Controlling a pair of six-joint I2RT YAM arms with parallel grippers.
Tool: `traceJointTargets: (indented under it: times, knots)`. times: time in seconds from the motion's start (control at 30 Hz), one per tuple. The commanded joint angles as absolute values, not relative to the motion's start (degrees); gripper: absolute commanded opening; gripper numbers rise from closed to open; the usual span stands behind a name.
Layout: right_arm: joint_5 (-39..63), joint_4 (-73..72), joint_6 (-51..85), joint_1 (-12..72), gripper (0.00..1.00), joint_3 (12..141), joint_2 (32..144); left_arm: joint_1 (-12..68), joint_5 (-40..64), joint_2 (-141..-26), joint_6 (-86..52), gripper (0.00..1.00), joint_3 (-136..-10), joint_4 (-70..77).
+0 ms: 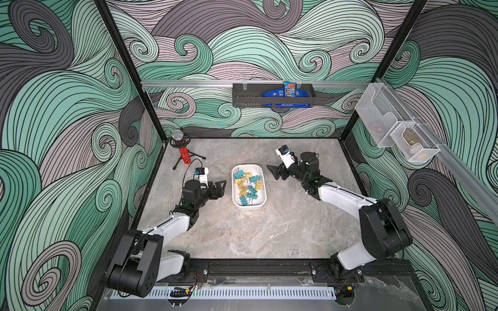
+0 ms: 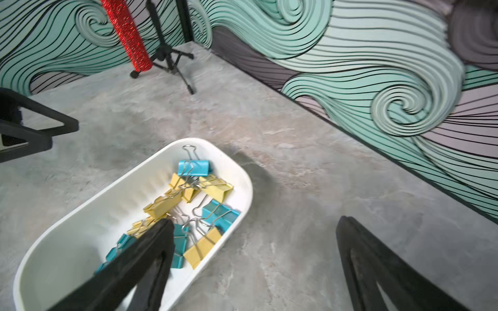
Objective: Take out the binder clips from the storage box
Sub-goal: Move the storage box to the center of the board.
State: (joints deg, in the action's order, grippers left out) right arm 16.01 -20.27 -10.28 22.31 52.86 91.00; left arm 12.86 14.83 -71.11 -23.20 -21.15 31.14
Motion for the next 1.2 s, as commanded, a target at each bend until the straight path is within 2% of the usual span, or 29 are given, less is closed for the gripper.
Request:
traceJointTargets:
  times: [0.0,0.33,0.53,0.7,0.87,1.0,1.17]
  knots:
    - [18.16,-13.62,-13.98,24.63,0.91,57.20,94.47,14.87,17.16,-71.40,-24.61,0.81,-20.74,28.64]
    - [13.86,-6.66,-20.33,30.81,0.85,66.75,105.24,18.70,18.04,-74.02,-24.68,0.75,-21.13,27.16]
    - [8.71,-4.28,-23.05,32.62,0.82,70.18,108.82,20.65,18.09,-77.61,-24.13,0.74,-22.85,26.46]
    - [4.65,-3.97,-25.53,33.78,0.79,72.28,111.10,21.43,17.36,-79.81,-24.35,0.70,-24.22,26.35]
    - [3.80,-3.21,-27.95,34.68,0.77,74.47,113.64,22.59,16.61,-83.72,-24.65,0.62,-26.31,26.20]
    - [2.96,-3.24,-29.41,35.41,0.75,75.74,115.11,23.68,16.79,-86.41,-24.35,0.51,-28.45,24.44]
    - [0.76,-3.18,-31.43,36.12,0.73,76.85,116.53,24.25,14.82,-86.29,-24.54,0.48,-28.07,23.40]
